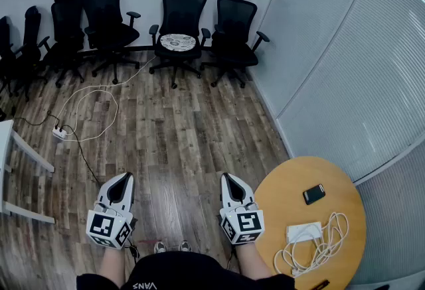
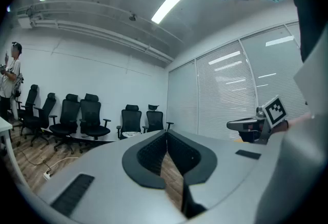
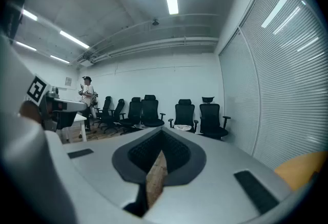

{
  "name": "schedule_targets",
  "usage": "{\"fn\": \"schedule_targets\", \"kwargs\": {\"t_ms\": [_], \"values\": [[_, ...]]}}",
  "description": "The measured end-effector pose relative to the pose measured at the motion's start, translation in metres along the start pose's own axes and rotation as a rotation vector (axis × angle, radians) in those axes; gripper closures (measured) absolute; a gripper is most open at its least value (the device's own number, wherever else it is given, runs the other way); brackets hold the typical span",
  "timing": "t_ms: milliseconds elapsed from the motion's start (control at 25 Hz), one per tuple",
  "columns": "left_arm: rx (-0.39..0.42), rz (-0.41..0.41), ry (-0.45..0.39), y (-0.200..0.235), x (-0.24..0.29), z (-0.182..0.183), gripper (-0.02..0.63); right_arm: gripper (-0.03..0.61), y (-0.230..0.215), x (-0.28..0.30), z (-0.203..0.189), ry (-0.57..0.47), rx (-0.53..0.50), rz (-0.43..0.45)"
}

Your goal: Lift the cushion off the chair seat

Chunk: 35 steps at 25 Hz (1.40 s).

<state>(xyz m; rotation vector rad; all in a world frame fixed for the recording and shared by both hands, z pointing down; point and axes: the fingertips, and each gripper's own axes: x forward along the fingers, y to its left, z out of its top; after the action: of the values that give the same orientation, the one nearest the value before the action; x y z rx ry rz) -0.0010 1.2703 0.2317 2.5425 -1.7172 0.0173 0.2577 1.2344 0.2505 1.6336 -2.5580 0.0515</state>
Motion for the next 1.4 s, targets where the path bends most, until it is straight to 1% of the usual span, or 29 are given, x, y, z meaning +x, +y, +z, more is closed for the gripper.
{"fn": "schedule_targets", "kwargs": {"t_ms": [560,760,1160,1400], "values": [[-0.001,0.003,0.001,0.005,-0.001,-0.001,0.598,0.563,0.001,0.001,0.001,-0.003,0.002,-0.009],[-0.002,0.001,0.003,0.003,0.002,-0.002,0.598,0.561,0.004,0.003,0.002,-0.025,0.039,0.032],[-0.009,-0.009,0.005,0.012,0.001,0.001,0.598,0.561,0.008,0.008,0.007,-0.027,0.039,-0.002],[-0.013,-0.021,-0.004,0.023,-0.003,0.002,0.598,0.561,0.019,0.009,0.012,-0.038,0.034,-0.019]]}}
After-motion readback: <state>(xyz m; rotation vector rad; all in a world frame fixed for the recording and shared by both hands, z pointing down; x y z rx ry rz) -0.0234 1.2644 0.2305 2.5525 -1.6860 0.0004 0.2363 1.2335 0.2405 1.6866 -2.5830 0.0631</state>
